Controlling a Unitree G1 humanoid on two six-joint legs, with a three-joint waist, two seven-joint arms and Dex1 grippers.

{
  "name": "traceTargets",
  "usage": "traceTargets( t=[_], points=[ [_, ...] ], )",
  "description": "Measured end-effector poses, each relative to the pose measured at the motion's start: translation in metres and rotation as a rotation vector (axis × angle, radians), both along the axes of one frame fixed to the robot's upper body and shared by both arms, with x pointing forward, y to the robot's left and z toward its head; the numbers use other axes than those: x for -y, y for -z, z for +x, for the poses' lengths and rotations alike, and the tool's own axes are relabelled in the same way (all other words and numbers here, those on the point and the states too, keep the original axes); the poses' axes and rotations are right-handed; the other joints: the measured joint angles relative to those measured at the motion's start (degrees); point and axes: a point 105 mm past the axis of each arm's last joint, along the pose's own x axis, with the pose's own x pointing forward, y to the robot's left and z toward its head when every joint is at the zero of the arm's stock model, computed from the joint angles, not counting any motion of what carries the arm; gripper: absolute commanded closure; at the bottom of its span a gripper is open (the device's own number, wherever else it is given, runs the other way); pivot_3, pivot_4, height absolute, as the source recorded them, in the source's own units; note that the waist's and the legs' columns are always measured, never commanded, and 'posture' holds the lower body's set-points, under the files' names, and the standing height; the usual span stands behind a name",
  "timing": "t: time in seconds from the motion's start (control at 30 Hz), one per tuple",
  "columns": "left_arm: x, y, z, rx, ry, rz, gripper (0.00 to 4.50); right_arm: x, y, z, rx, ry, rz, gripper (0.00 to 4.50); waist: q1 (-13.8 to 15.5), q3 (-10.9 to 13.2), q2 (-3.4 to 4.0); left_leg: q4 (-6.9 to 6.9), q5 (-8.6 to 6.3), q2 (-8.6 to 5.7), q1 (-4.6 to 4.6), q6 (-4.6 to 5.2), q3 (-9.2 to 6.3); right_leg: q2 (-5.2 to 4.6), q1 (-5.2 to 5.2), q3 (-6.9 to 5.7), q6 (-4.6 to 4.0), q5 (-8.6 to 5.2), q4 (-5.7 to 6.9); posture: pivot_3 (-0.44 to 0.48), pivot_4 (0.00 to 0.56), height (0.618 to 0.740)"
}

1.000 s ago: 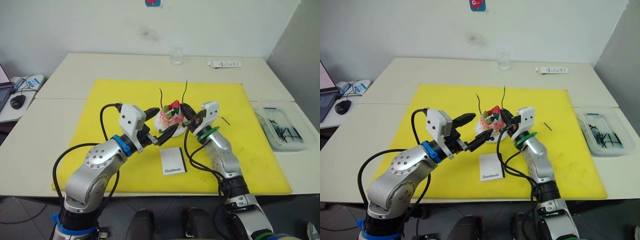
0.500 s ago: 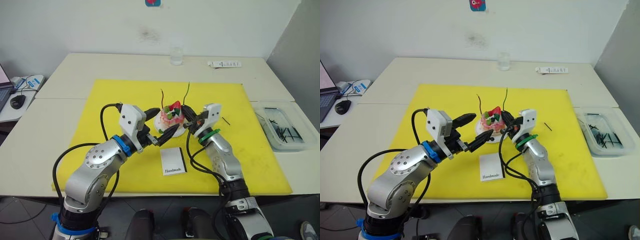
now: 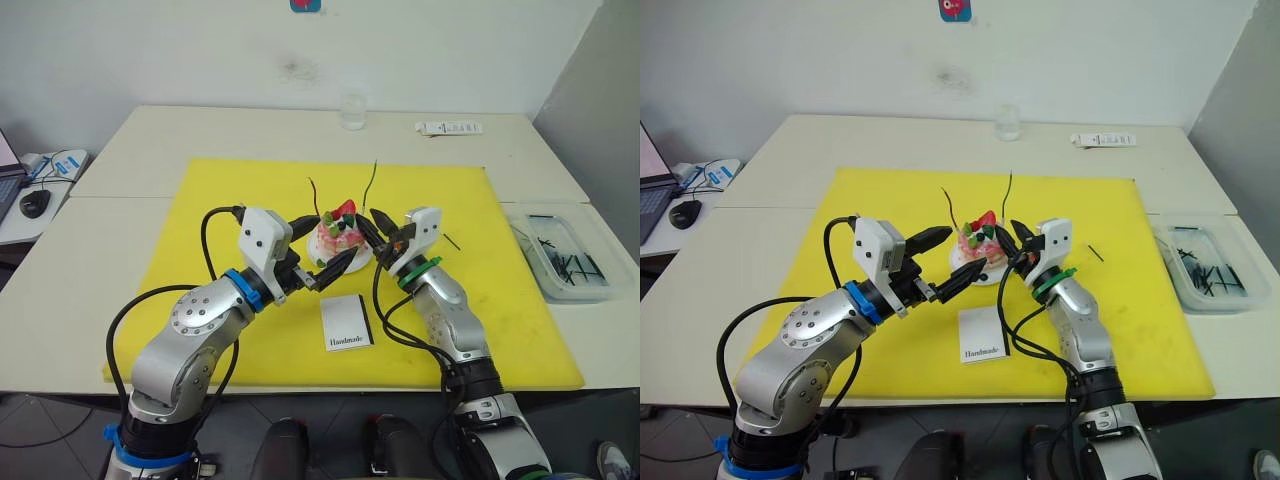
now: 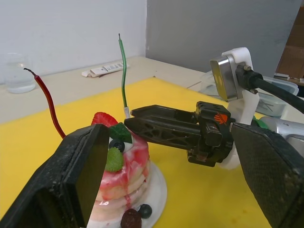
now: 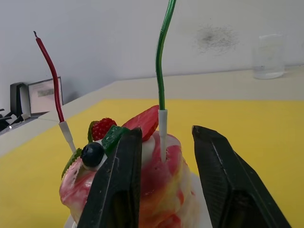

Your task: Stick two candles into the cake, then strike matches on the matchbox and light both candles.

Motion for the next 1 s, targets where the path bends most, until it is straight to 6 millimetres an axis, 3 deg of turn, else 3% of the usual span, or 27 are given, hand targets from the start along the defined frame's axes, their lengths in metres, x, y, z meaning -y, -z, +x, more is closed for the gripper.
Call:
traceTargets(
  t=[0.2, 0.33, 0.43, 0.5, 0.6, 0.73, 0.87, 1.0],
  points=[
    [-0.008, 0.007, -0.003, -0.016, 0.008, 0.055, 0.0, 0.02, -0.018, -0.019, 0.067, -0.04, -0.08, 2.8, 0.0, 0.0, 0.0, -0.05, 0.0, 0.01, -0.01, 0.0, 0.01, -0.02, -0.01, 0.0, -0.03, -0.03, -0.05, 0.0, 0.15, 0.74],
    [-0.029, 0.025, -0.014, -0.087, 0.019, 0.126, 0.0, 0.034, -0.011, -0.04, 0.04, -0.146, -0.234, 1.91, 0.0, 0.0, 0.02, -0.1, -0.01, 0.03, -0.01, -0.01, 0.04, -0.2, -0.06, -0.02, -0.24, -0.15, -0.05, 0.0, 0.15, 0.74],
    [-0.036, 0.037, -0.028, -0.204, 0.061, 0.111, 0.0, 0.042, -0.016, -0.052, 0.039, -0.215, -0.35, 0.83, 0.0, 0.1, 0.0, -0.12, -0.01, 0.03, 0.0, -0.01, -0.02, -0.34, -0.07, -0.12, -0.61, -0.38, -0.03, 0.0, 0.15, 0.74],
    [-0.037, 0.038, -0.036, -0.306, 0.106, 0.055, 0.0, 0.042, -0.012, -0.06, 0.006, -0.283, -0.445, 0.83, 0.0, 0.1, -0.02, -0.12, -0.01, 0.03, 0.01, -0.01, -0.12, -0.34, -0.05, -0.2, -0.62, -0.39, -0.01, 0.0, 0.15, 0.74],
    [-0.04, 0.042, -0.044, -0.518, 0.146, -0.02, 0.0, 0.046, -0.002, -0.068, -0.067, -0.343, -0.552, 1.47, 0.0, 0.1, -0.05, -0.1, -0.01, 0.0, 0.01, -0.01, -0.26, -0.34, -0.04, -0.27, -0.62, -0.39, 0.01, 0.0, 0.15, 0.74],
    [-0.047, 0.048, -0.051, -0.913, 0.174, -0.183, 0.0, 0.042, 0.008, -0.078, -0.103, -0.423, -0.686, 2.85, 0.1, 0.2, -0.09, -0.1, -0.01, -0.04, 0.02, -0.01, -0.42, -0.44, 0.0, -0.33, -0.59, -0.4, 0.03, 0.0, 0.15, 0.74],
    [-0.042, 0.045, -0.041, -1.068, 0.217, -0.341, 0.0, 0.036, 0.022, -0.083, -0.113, -0.459, -0.762, 4.3, 0.2, 0.2, -0.14, -0.09, -0.01, -0.14, -0.03, -0.01, -0.26, -0.55, 0.01, -0.33, -0.49, -0.45, -0.01, 0.0, 0.15, 0.74],
    [-0.043, 0.049, -0.026, -1.136, 0.197, -0.3, 0.0, 0.031, 0.032, -0.089, -0.107, -0.474, -0.79, 4.45, 0.4, 0.3, -0.23, -0.07, -0.01, -0.22, -0.06, -0.01, -0.2, -0.53, 0.02, -0.32, -0.42, -0.42, -0.03, 0.0, 0.15, 0.74]
  ],
)
